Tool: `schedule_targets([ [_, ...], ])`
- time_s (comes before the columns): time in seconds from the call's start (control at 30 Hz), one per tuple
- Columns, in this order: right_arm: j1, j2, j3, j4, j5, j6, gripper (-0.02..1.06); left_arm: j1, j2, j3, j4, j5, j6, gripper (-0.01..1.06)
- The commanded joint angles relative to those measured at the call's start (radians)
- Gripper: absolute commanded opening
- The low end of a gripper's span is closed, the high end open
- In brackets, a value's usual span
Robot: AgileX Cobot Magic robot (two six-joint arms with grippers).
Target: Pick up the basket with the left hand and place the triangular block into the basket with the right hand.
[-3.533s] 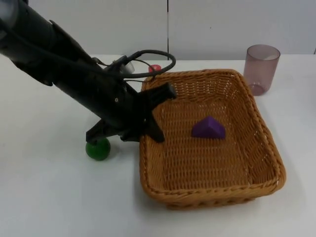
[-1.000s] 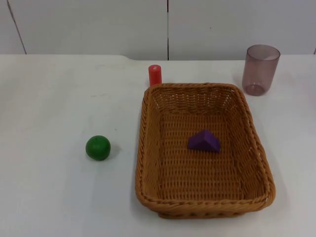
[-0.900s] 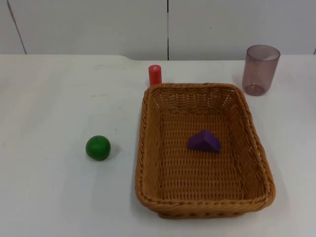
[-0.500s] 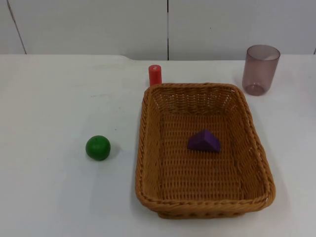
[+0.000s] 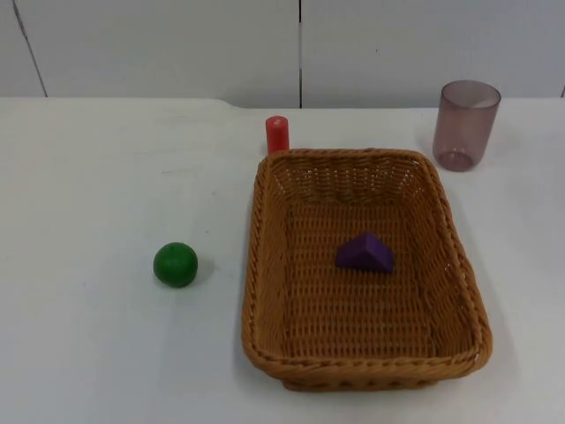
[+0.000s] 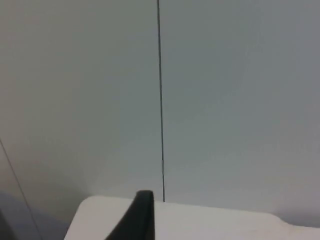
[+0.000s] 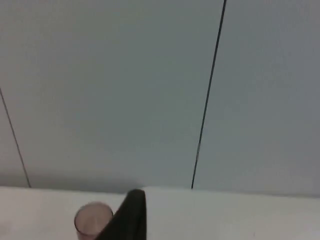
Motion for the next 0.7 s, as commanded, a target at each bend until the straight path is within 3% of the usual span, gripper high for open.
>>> schedule_targets([
  [0.0, 0.005, -0.092, 0.014, -0.001, 0.008, 0.003, 1.05, 0.004, -0.032, 0.004, -0.01, 0.017, 0.003, 1.05],
  [0.13, 0.005, -0.234, 0.014, -0.003, 0.047, 0.003, 1.05, 0.004, -0.099, 0.013, -0.023, 0.023, 0.049, 1.05],
  [0.43, 0.005, -0.51, 0.014, -0.002, 0.082, -0.022, 1.05, 0.004, -0.373, 0.126, -0.065, -0.068, 0.146, 1.05],
  [0.57, 0.005, -0.572, 0.014, -0.002, 0.1, -0.06, 1.05, 0.004, -0.457, 0.162, -0.133, -0.066, 0.221, 1.05],
  [0.67, 0.026, -0.617, 0.016, 0.001, 0.172, -0.074, 1.05, 0.004, -0.521, 0.178, -0.144, -0.035, 0.231, 1.05],
])
